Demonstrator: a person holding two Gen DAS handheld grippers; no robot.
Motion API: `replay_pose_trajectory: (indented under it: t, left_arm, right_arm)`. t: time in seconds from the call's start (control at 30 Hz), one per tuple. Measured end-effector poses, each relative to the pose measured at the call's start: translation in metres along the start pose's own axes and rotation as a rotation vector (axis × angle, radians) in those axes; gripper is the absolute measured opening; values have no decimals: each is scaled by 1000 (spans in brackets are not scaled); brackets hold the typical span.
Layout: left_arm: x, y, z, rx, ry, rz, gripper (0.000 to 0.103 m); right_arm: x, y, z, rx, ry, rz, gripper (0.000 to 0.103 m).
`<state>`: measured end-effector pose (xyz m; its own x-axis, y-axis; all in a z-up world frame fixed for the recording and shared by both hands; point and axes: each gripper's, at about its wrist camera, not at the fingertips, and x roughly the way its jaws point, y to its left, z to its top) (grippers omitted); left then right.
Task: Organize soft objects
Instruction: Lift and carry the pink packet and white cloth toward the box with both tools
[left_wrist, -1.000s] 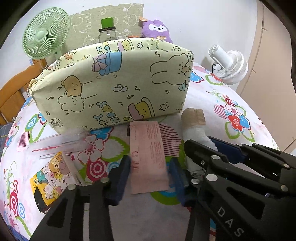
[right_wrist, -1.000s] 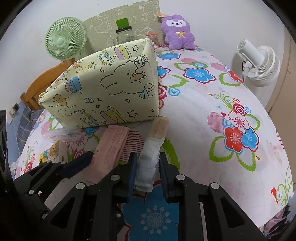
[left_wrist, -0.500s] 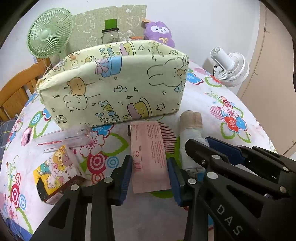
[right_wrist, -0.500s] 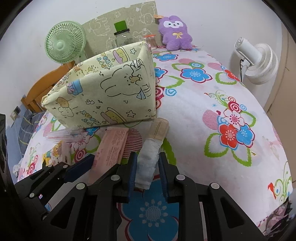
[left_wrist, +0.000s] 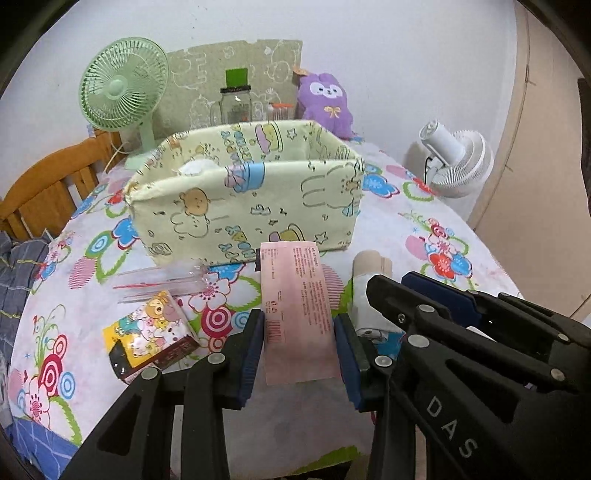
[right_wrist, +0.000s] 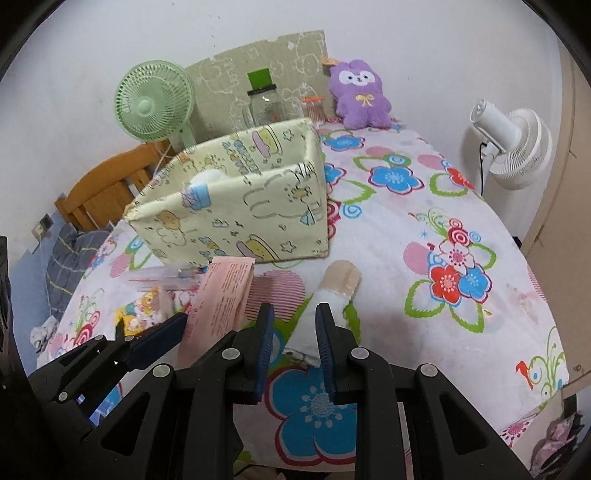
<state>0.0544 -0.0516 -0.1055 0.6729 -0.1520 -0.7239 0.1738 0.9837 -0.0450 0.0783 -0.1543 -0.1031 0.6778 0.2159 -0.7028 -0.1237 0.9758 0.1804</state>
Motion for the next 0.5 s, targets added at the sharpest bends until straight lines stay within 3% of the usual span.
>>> replay_pose_trajectory:
  t: [0.27, 0.37, 0.43, 0.5]
  left_arm:
    - [2, 3, -6, 3, 10, 21, 39]
    - [5, 3, -8, 8, 10, 21, 39]
    - [9, 4, -9, 9, 12, 22, 39]
    - [13, 5, -9, 7, 21, 19, 39]
  right_arm:
    - [2, 4, -4, -4, 7, -2, 27]
    - [9, 4, -5, -8, 30, -27, 38]
    - [13, 1, -6, -2, 38, -35, 56]
    - [16, -3, -7, 9, 42, -43, 61]
